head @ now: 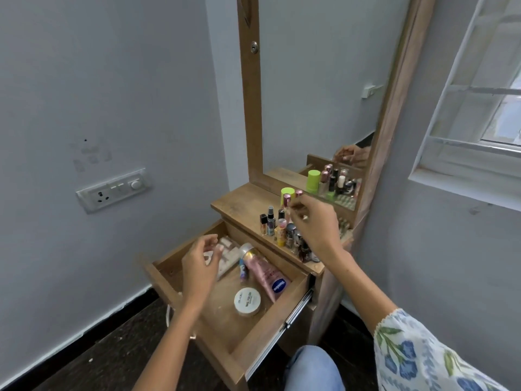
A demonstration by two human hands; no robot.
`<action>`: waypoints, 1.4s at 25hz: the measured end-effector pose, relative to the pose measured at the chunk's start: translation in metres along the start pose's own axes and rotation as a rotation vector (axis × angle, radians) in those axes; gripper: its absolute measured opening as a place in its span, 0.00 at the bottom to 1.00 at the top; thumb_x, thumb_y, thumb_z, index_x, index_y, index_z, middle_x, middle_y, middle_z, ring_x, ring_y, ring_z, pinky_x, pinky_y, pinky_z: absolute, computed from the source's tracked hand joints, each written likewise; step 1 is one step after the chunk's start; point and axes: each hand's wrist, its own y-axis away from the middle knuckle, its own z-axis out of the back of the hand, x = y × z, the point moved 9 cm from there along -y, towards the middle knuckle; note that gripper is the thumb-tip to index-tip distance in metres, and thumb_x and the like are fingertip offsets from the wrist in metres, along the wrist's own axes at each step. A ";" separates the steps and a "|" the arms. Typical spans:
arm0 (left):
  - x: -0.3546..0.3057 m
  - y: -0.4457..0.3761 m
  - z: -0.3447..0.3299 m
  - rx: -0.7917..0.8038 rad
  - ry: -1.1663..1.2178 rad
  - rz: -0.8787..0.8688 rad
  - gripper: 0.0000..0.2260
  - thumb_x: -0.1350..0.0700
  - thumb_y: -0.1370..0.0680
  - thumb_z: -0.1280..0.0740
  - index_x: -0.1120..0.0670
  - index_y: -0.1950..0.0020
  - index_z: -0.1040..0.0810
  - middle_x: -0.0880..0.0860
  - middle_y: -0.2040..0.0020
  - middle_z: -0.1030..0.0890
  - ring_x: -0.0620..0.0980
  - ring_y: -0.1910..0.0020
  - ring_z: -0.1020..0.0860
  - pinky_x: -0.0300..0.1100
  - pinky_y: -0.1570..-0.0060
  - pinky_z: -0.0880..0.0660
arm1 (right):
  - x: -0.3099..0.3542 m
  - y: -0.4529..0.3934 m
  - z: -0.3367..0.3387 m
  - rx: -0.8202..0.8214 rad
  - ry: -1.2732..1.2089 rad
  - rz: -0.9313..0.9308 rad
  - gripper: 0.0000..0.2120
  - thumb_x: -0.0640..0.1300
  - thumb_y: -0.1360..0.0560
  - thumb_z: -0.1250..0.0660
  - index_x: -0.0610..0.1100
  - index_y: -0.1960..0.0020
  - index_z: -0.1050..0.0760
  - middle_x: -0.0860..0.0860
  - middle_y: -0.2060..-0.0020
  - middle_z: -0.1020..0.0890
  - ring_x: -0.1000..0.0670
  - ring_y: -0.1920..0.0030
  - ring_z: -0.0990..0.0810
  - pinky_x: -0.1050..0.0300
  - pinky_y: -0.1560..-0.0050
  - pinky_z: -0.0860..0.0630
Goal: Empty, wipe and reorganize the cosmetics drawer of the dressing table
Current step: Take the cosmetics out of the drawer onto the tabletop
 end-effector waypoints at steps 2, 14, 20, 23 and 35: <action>0.018 -0.005 0.027 -0.007 -0.002 0.044 0.10 0.59 0.24 0.32 0.55 0.42 0.23 0.49 0.49 0.20 0.43 0.51 0.22 0.34 0.52 0.26 | 0.036 0.020 -0.038 0.120 0.010 0.158 0.07 0.39 0.27 0.31 0.45 0.50 0.20 0.53 0.56 0.16 0.56 0.58 0.19 0.63 0.56 0.22; 0.072 -0.001 0.086 -0.081 0.009 0.170 0.06 0.60 0.24 0.32 0.52 0.48 0.21 0.44 0.53 0.19 0.36 0.55 0.22 0.24 0.59 0.28 | 0.057 0.104 -0.305 0.875 0.438 0.232 0.12 0.41 0.25 0.35 0.41 0.43 0.27 0.40 0.49 0.20 0.39 0.48 0.20 0.50 0.54 0.25; 0.069 0.001 0.062 -0.005 0.003 0.186 0.06 0.58 0.24 0.32 0.51 0.48 0.19 0.44 0.52 0.19 0.38 0.53 0.22 0.27 0.56 0.27 | 0.030 0.096 -0.287 0.780 0.333 0.075 0.05 0.40 0.28 0.33 0.41 0.53 0.22 0.43 0.54 0.19 0.43 0.54 0.19 0.53 0.57 0.23; 0.068 0.003 0.047 0.073 -0.025 0.188 0.08 0.58 0.24 0.31 0.52 0.46 0.18 0.46 0.50 0.18 0.39 0.51 0.21 0.25 0.55 0.28 | 0.040 0.095 -0.261 0.724 0.204 0.116 0.06 0.45 0.31 0.29 0.43 0.56 0.21 0.48 0.59 0.17 0.49 0.59 0.19 0.60 0.63 0.28; 0.055 0.005 0.009 -0.015 0.074 0.278 0.08 0.56 0.32 0.23 0.54 0.55 0.17 0.45 0.61 0.17 0.39 0.60 0.20 0.30 0.59 0.25 | 0.017 0.067 -0.161 0.417 -0.120 0.090 0.13 0.34 0.31 0.28 0.42 0.47 0.20 0.50 0.54 0.16 0.54 0.54 0.18 0.60 0.51 0.20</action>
